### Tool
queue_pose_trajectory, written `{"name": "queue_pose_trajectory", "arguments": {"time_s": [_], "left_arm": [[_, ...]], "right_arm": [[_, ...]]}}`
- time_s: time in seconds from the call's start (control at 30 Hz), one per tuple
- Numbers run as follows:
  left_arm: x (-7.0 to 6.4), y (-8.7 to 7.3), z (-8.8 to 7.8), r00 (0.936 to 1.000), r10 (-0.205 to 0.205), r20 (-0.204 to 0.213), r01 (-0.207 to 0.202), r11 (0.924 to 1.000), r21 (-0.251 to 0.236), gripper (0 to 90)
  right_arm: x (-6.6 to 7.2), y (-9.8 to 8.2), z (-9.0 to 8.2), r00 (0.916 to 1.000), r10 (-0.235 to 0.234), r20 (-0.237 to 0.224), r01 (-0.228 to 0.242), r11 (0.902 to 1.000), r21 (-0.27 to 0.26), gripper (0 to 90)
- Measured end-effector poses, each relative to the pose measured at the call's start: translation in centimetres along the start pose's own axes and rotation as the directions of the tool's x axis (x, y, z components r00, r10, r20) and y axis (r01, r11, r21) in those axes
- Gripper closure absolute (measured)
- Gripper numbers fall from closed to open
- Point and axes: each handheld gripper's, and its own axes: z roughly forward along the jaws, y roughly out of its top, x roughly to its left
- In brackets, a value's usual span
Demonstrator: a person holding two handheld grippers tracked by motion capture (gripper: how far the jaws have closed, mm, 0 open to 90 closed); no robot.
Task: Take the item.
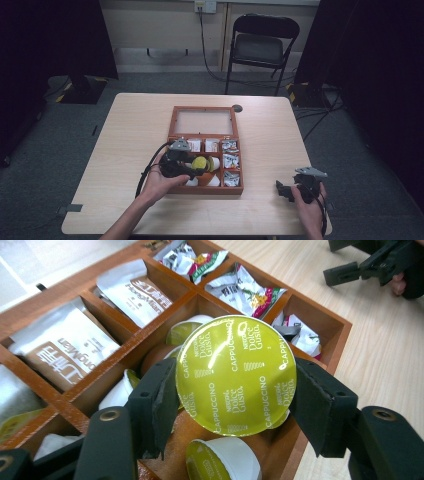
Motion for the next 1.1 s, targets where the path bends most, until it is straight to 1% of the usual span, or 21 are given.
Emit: {"name": "queue_pose_trajectory", "arguments": {"time_s": [0.07, 0.1, 0.2, 0.27, 0.3, 0.5, 0.7, 0.87, 1.0, 1.1], "left_arm": [[0.2, 0.0, -0.4, 1.0000, -0.006, -0.002, 0.006, 0.9999, -0.011, 38.3], [0.3, 0.1, -0.6, 0.9999, -0.016, -0.006, 0.016, 0.9997, -0.019, 38.3], [0.7, 0.1, -1.2, 0.9996, -0.025, -0.011, 0.025, 0.9992, -0.031, 38.3], [1.0, 0.1, -1.5, 0.9996, -0.023, -0.017, 0.022, 0.9991, -0.035, 38.3], [1.0, 0.1, -1.6, 0.9994, -0.031, -0.014, 0.030, 0.9987, -0.040, 38.3], [1.4, 0.2, -2.3, 0.9994, -0.025, -0.026, 0.023, 0.9986, -0.047, 38.3], [1.9, 0.3, -3.1, 0.9988, -0.036, -0.032, 0.034, 0.9968, -0.072, 38.3], [2.3, 0.2, -3.7, 0.9980, -0.046, -0.043, 0.042, 0.9959, -0.080, 38.3], [2.4, 0.2, -4.0, 0.9983, -0.045, -0.037, 0.042, 0.9956, -0.084, 38.3], [2.5, 0.3, -4.4, 0.9987, -0.037, -0.035, 0.034, 0.9956, -0.087, 38.3]], "right_arm": [[0.0, 0.0, 0.0, 1.0000, 0.000, 0.000, 0.000, 1.0000, 0.000, 0.0], [0.0, 0.0, 0.0, 1.0000, 0.000, 0.000, 0.000, 1.0000, 0.000, 0.0], [0.0, 0.0, 0.0, 1.0000, 0.000, -0.001, 0.000, 1.0000, 0.000, 0.0], [0.0, 0.0, 0.0, 1.0000, 0.000, 0.000, 0.000, 1.0000, 0.000, 0.0], [0.0, 0.0, 0.0, 1.0000, 0.000, 0.000, 0.000, 1.0000, 0.000, 0.0], [0.0, 0.0, 0.0, 1.0000, 0.000, 0.000, 0.000, 1.0000, 0.000, 0.0], [0.0, 0.0, 0.0, 1.0000, 0.000, 0.000, 0.000, 1.0000, 0.000, 0.0], [0.0, 0.0, 0.0, 1.0000, 0.000, 0.000, 0.000, 1.0000, 0.000, 0.0], [0.0, 0.0, 0.0, 1.0000, 0.000, 0.000, 0.000, 1.0000, 0.000, 0.0], [0.0, 0.0, 0.0, 1.0000, 0.000, 0.000, 0.000, 1.0000, 0.000, 0.0]]}}
